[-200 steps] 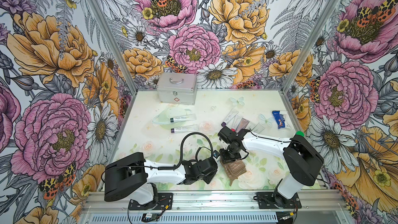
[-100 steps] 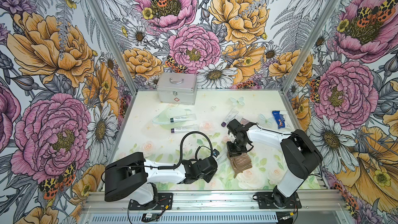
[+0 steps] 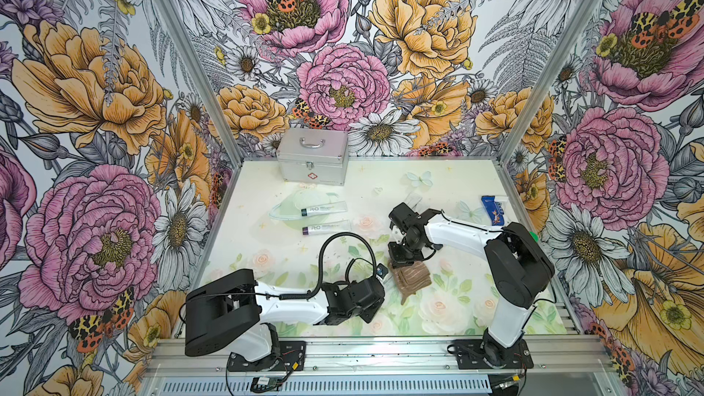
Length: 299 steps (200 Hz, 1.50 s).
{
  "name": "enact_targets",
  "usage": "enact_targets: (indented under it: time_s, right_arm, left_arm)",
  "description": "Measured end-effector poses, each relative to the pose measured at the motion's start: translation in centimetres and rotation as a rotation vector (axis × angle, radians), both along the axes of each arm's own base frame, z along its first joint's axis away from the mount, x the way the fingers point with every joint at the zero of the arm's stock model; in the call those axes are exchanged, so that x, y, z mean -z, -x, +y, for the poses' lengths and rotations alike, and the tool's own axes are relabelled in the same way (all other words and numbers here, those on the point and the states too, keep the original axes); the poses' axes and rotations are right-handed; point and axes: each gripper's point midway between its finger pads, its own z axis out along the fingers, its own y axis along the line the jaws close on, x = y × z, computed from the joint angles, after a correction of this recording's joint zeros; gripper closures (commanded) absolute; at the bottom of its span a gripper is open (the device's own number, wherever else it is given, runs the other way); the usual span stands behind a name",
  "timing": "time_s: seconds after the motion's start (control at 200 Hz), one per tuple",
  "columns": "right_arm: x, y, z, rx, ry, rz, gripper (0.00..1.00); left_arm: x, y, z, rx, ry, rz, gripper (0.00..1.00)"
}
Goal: Wipe the surface of the toothpaste tube
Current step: Wipe the dirt from the toothpaste tube.
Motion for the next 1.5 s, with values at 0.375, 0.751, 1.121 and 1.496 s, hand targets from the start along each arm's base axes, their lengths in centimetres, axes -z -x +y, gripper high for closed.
enact_targets:
  time_s: [0.375,0.751,1.121,1.496]
  right_arm:
    - [-0.4,3.1,1.0,-0.017,-0.055,-0.019,1.0]
    - [0.6,0.6,-0.5,0.001,-0.014,-0.021,1.0]
    - [1.3,-1.4,-3.8,0.026,0.101,-0.106,1.0]
    - [0.8,1.2,-2.2,-0.022,0.105,-0.088,1.0]
  left_arm:
    - [0.1,0.2,0.0,0.013,-0.003,0.005,0.71]
    - [-0.2,0.1,-0.3,0.013,0.01,0.001,0.71]
    - [-0.4,0.1,-0.5,0.014,0.023,-0.003,0.71]
    - [-0.1,0.3,-0.3,0.017,0.011,0.007,0.71]
